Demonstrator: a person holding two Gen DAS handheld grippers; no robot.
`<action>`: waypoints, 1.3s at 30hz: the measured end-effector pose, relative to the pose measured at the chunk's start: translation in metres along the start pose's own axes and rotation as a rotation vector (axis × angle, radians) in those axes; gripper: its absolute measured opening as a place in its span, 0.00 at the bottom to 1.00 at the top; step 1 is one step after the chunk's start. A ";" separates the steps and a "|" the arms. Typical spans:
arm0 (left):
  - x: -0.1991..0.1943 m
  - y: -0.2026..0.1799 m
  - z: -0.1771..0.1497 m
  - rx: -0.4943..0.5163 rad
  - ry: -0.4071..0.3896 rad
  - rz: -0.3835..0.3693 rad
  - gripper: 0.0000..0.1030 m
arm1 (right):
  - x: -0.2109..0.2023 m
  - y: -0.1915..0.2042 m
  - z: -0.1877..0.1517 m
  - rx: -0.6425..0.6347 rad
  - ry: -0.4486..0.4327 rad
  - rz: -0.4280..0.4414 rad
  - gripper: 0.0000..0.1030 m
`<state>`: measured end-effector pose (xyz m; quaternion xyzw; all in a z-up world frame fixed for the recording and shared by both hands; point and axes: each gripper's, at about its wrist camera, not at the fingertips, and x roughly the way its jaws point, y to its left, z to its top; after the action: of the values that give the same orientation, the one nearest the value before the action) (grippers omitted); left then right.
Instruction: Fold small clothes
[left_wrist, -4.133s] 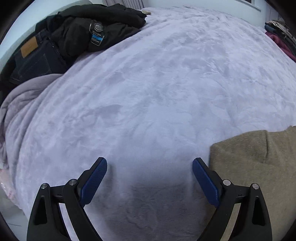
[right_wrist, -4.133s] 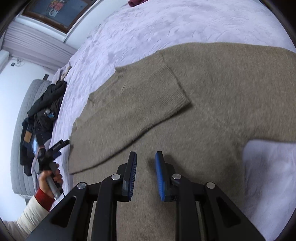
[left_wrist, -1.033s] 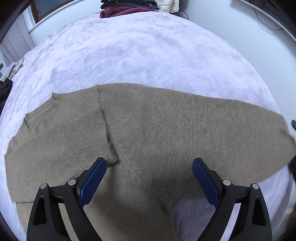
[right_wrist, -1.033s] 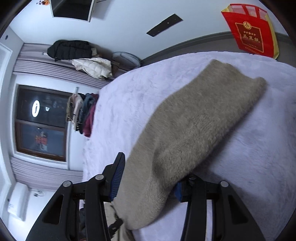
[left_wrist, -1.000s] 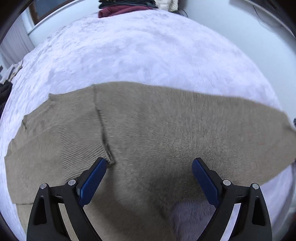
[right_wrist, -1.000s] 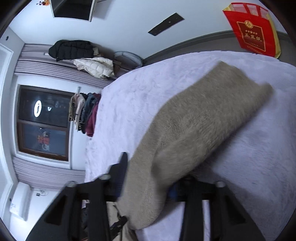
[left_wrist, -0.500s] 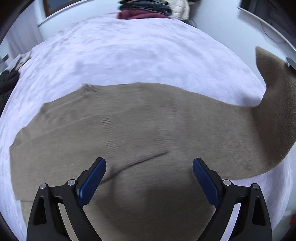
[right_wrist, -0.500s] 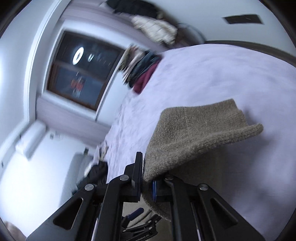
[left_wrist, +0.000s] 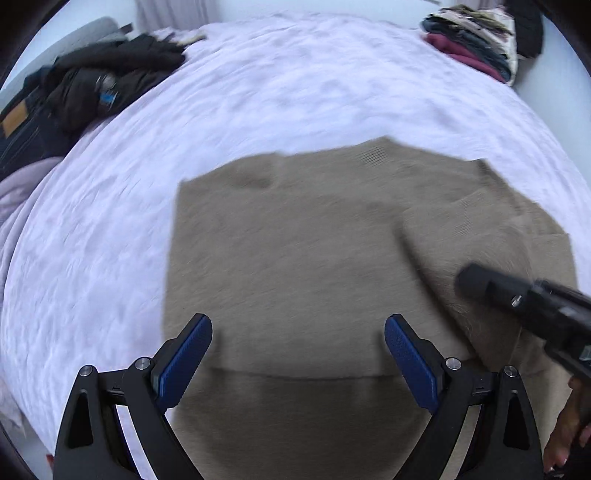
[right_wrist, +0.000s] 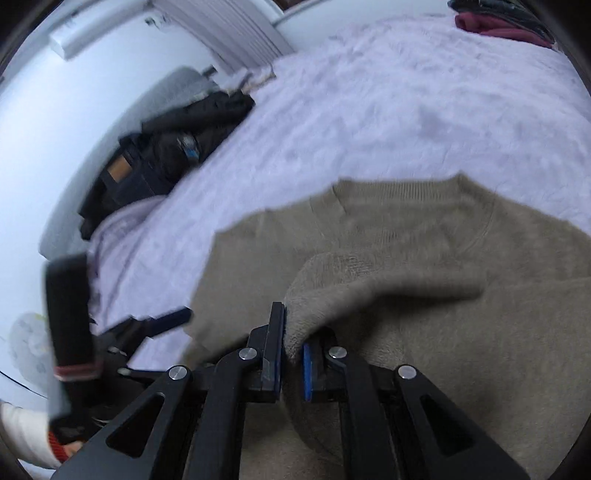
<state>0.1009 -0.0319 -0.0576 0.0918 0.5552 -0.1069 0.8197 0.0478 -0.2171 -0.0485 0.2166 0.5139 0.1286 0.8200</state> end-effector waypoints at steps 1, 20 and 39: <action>0.005 0.010 -0.003 -0.015 0.016 -0.001 0.93 | 0.013 -0.002 -0.004 0.023 0.045 -0.038 0.18; -0.011 0.088 -0.046 -0.106 -0.001 -0.028 0.93 | 0.036 0.080 0.019 -0.158 0.027 -0.012 0.12; -0.017 0.056 0.005 0.060 -0.034 -0.275 0.93 | -0.144 -0.115 -0.074 0.453 -0.197 -0.370 0.54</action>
<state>0.1144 0.0217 -0.0381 0.0377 0.5451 -0.2363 0.8035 -0.0833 -0.3636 -0.0189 0.3083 0.4784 -0.1622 0.8061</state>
